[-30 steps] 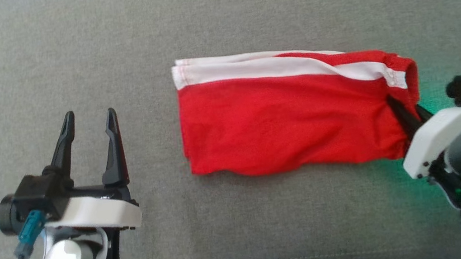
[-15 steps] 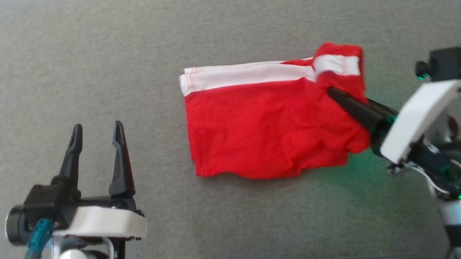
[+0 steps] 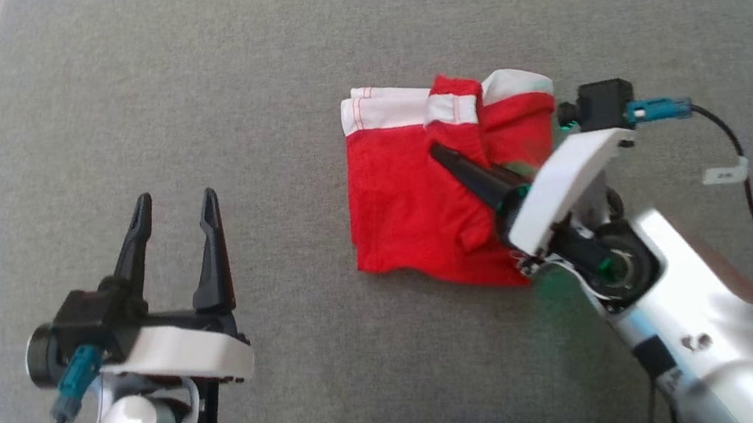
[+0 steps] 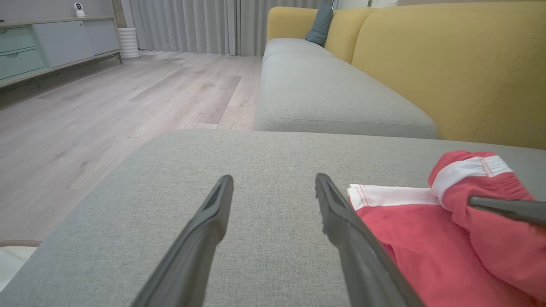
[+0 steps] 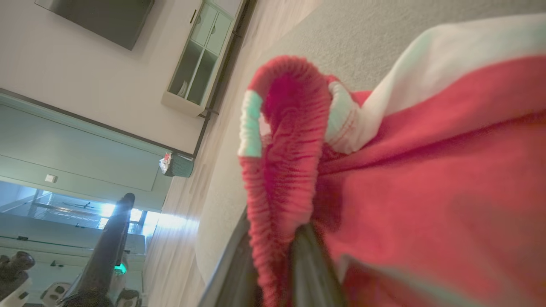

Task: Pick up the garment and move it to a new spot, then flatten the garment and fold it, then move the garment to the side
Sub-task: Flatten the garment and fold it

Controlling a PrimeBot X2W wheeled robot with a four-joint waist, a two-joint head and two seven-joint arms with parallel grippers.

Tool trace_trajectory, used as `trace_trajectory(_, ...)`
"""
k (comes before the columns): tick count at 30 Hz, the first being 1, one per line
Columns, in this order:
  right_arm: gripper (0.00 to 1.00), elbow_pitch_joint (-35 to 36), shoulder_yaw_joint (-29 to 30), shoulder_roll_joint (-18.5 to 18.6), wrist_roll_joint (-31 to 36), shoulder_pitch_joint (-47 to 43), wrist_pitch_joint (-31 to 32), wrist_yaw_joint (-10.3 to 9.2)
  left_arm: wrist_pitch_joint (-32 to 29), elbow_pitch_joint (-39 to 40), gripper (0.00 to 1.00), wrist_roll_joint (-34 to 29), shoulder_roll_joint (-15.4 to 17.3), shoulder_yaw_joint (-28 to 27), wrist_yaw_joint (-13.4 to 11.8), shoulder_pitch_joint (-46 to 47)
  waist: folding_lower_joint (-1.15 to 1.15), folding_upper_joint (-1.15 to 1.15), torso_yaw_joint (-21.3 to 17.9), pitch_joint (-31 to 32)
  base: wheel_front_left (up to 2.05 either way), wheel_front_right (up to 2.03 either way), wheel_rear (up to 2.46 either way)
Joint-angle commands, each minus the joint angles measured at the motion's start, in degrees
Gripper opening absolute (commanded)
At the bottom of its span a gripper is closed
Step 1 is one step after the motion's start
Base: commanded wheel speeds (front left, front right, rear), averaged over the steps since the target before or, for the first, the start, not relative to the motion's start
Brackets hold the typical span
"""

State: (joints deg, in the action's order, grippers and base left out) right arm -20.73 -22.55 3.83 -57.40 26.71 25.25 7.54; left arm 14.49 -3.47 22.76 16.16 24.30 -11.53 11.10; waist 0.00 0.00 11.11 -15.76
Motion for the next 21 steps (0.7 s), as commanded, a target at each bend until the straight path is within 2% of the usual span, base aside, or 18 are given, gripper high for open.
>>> trace_trajectory(1,0.00,0.6,-2.0,-0.9,0.2,2.4,-2.1,-0.05,0.5,1.7,1.00,-0.5,0.9,-2.2,0.1,2.7,0.00,0.00,0.3,-0.4,0.00,0.00,0.00)
trace_trajectory(4,0.02,-4.8,-6.7,-0.9,-0.5,5.1,-7.2,-0.05,0.5,1.6,1.00,-0.8,0.5,-2.6,0.5,3.1,0.00,0.00,0.6,-0.9,0.00,0.00,0.00)
trace_trajectory(6,0.86,-6.6,-8.6,-0.9,-0.4,6.3,-9.7,-0.05,0.5,1.5,1.00,-0.9,0.3,-2.9,0.6,3.2,0.00,0.00,0.6,-1.2,0.00,0.00,0.00)
trace_trajectory(7,1.00,-7.3,-9.6,-0.9,0.2,6.9,-11.3,-0.05,0.5,1.5,1.00,-1.0,0.2,-3.1,0.7,3.2,0.00,0.00,0.5,-1.3,0.00,0.00,0.00)
trace_trajectory(15,1.00,-6.6,-16.3,-0.9,5.2,9.7,-24.5,-0.05,0.5,1.3,1.00,-1.8,-0.3,-4.3,1.1,3.1,0.00,0.00,-0.7,-1.6,0.00,0.00,0.00)
trace_trajectory(21,1.00,-7.1,-13.4,-0.3,17.3,10.2,-33.5,-0.05,0.5,1.3,1.00,-2.2,-0.2,-5.3,1.1,2.5,0.00,0.00,-2.3,-1.2,0.00,0.00,0.00)
